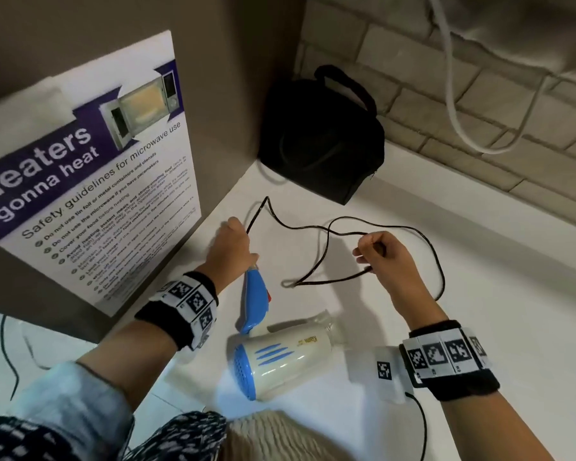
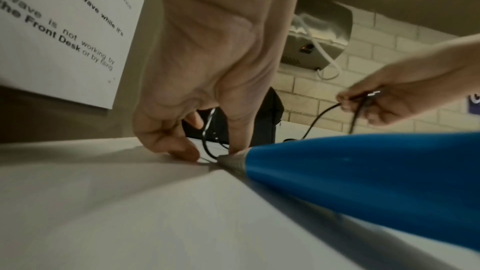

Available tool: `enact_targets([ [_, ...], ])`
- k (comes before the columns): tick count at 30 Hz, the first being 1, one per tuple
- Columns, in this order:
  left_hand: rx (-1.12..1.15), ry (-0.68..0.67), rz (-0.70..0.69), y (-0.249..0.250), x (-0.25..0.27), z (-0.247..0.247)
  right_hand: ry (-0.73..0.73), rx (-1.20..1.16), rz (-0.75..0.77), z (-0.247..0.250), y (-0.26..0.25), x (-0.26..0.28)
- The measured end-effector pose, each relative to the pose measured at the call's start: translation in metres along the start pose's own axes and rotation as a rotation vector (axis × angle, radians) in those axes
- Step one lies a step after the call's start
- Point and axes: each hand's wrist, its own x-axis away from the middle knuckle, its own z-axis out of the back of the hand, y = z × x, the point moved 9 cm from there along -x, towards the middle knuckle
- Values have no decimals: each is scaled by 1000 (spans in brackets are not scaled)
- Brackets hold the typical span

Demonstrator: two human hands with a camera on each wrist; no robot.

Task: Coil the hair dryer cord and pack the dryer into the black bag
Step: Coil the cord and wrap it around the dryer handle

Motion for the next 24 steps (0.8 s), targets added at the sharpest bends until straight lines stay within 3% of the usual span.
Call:
enact_targets([
  [3,5,-26,53,-2,-2,3,-2,253,-4,6,16,-6],
  [7,-72,-64,22,-4,-5,5,-46,659,-49,6,40,-11],
  [9,69,-99,32,-4,-6,6,-52,806,-57,4,44,-10],
  [10,244,-129,55,-2,-5,6,-50,825,-21,1,38,-9],
  [13,693,-165,97,15,5,20,-77,670,221,-17,-9,2],
  [16,881,-186,18,49,19,53,-189,511,412,-45,-62,19],
  [19,1022,-322,-134,96,43,87,-245,413,569,-67,-106,23],
  [22,1166,-495,-294,137,70,112,-295,308,658,-82,-138,20],
  [24,1243,-577,-328,152,83,119,-357,217,651,-90,-147,16],
])
